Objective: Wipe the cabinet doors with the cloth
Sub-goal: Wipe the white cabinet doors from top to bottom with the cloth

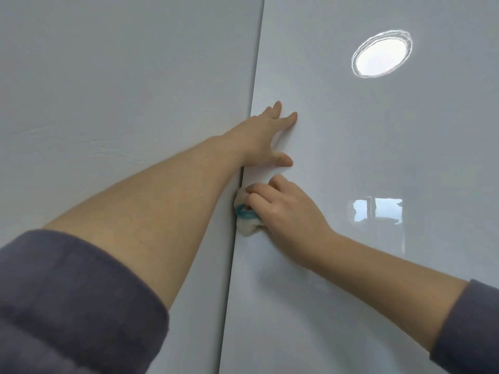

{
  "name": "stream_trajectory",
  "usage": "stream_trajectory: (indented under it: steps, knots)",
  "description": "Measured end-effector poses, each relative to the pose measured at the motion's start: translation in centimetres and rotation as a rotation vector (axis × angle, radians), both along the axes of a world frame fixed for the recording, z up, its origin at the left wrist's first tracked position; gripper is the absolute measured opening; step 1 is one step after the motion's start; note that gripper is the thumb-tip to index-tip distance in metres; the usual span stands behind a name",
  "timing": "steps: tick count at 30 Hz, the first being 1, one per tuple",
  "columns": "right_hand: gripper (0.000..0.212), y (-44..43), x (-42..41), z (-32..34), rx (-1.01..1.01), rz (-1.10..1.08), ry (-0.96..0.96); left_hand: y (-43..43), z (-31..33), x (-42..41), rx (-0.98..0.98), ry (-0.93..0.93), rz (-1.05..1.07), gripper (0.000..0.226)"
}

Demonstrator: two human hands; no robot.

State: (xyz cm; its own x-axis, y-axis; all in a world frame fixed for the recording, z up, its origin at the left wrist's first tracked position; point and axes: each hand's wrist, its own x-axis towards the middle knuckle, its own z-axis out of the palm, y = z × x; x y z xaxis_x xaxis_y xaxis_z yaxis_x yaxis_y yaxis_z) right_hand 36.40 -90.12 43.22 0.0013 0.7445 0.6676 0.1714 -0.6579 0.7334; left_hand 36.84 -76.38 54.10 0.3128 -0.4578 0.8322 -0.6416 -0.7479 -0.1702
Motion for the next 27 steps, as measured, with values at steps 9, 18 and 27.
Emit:
stream_trajectory:
  steps: [9,18,27]
  knots:
    - [0.024,-0.7,0.1,-2.5,-0.180,-0.037,0.044,0.0,-0.2,0.0,0.010,-0.003,0.009,0.095]
    - [0.022,-4.4,-3.2,-4.0,-0.345,-0.124,0.093,0.0,-0.4,-0.3,0.015,0.026,0.017,0.103]
    - [0.022,-7.6,-5.9,-3.6,-0.307,-0.186,0.116,-0.3,-1.0,-0.5,0.069,0.048,0.031,0.124]
